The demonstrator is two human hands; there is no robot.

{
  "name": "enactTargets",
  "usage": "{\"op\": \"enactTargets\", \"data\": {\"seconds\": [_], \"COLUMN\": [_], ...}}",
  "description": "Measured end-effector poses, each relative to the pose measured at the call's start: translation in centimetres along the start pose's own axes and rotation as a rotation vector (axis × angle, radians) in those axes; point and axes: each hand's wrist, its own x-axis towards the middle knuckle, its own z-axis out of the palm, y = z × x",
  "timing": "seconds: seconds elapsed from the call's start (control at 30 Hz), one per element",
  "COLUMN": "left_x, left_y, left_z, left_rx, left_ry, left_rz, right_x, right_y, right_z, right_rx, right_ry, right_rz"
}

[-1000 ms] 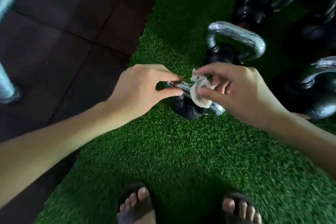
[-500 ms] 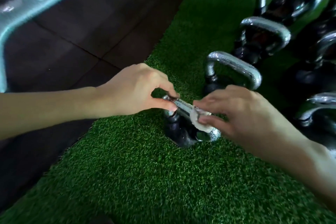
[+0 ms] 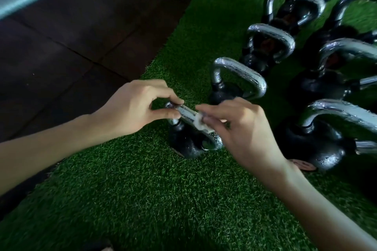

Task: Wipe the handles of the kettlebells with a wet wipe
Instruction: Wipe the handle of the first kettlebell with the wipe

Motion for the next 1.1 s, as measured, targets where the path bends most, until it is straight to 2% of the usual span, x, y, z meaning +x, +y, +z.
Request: {"op": "enactTargets", "data": {"seconds": [0.17,0.3,0.5,0.7,0.93,1.1], "left_x": [-0.5,-0.7,-0.5,-0.8,-0.8,-1.0], "left_y": [-0.1,0.4,0.5,1.2,0.9,1.3], "left_z": [-0.1,0.2,0.2,0.7,0.8,1.2], "left_rx": [0.026,0.006,0.02,0.004,0.019,0.001], "left_ry": [0.018,0.037,0.051,0.087,0.124,0.131], "left_rz": [-0.005,-0.004,0.008,0.032,0.022,0.037], "right_x": [-0.8,-3.5,-0.3,-6.5,-5.2,-9.3], "right_y": [-0.6,-0.2,-2.0,0.1,0.4,0.8], "right_z": [1.0,0.4,2.2,1.3,3.6,5.6], "right_rx": [-0.107,-0.119,-0.174,-0.133,-0.029,0.1], "right_ry": [0.021,0.092,0.123,0.254,0.421,0.604], "right_rz": [-0.065,-0.003,-0.089,0.052,0.021,0.224]}}
